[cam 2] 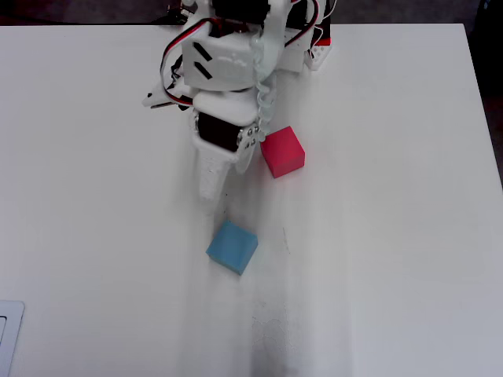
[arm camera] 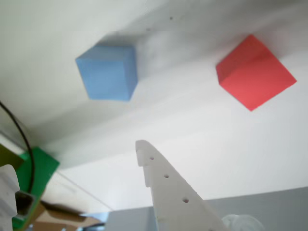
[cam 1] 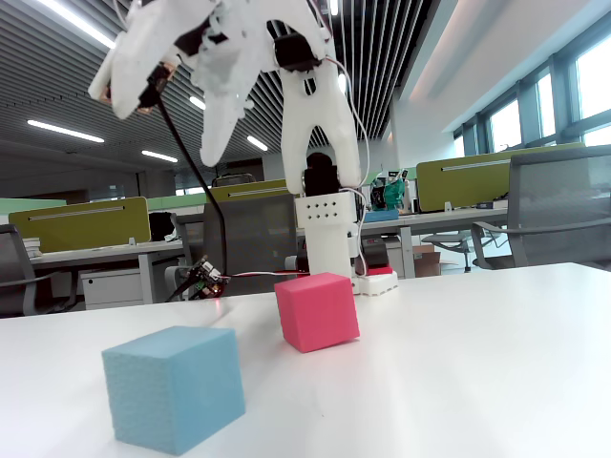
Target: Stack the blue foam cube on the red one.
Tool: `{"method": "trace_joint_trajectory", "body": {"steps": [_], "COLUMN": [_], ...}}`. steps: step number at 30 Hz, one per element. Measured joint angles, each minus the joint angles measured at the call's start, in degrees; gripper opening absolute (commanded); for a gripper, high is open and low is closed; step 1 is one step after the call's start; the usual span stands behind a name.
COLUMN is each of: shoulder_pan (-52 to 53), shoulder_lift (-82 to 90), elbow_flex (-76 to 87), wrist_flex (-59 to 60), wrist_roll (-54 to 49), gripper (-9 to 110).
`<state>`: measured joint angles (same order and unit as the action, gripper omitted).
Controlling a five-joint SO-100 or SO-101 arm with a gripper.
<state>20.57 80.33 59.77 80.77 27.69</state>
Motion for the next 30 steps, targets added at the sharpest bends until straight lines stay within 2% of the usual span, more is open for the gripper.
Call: {"method": "trace_joint_trajectory", "body": {"steps": [9,30], "shoulder_pan": [0.3,-0.4], "shoulder_lift": [-18.5,-32.1], "elbow_flex": [-10.1,-12.7], "wrist_flex": [-0.1,-5.7], "wrist_roll": [3.9,6.0], "gripper": [37,32]}}
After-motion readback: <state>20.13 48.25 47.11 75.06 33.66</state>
